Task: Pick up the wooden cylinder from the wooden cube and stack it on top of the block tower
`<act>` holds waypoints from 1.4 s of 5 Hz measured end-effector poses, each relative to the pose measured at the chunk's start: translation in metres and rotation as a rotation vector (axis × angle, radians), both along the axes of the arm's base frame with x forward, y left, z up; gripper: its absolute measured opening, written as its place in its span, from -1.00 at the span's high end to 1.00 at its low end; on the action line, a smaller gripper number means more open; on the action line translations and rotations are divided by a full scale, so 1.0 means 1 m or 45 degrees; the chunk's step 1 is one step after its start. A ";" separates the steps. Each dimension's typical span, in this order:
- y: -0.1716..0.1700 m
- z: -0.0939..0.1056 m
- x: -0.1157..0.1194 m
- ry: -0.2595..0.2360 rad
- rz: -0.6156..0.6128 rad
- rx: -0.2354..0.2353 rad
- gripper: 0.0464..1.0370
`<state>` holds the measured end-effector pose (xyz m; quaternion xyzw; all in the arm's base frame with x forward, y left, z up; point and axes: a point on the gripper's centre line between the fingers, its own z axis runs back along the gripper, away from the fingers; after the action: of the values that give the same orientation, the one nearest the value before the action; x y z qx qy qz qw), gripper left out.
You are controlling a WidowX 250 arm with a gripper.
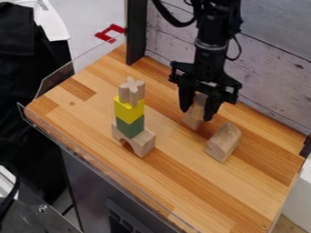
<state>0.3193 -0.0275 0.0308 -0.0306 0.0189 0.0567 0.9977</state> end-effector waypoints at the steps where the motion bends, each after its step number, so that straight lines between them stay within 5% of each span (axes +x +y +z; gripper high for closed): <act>1: 0.000 0.000 -0.005 0.006 0.008 -0.003 0.06; 4: 0.020 0.124 -0.054 -0.156 -0.018 -0.028 0.06; 5: 0.033 0.149 -0.074 -0.174 0.015 -0.026 0.06; 7: 0.054 0.142 -0.093 -0.109 0.076 -0.021 0.06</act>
<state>0.2265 0.0270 0.1731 -0.0417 -0.0243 0.0848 0.9952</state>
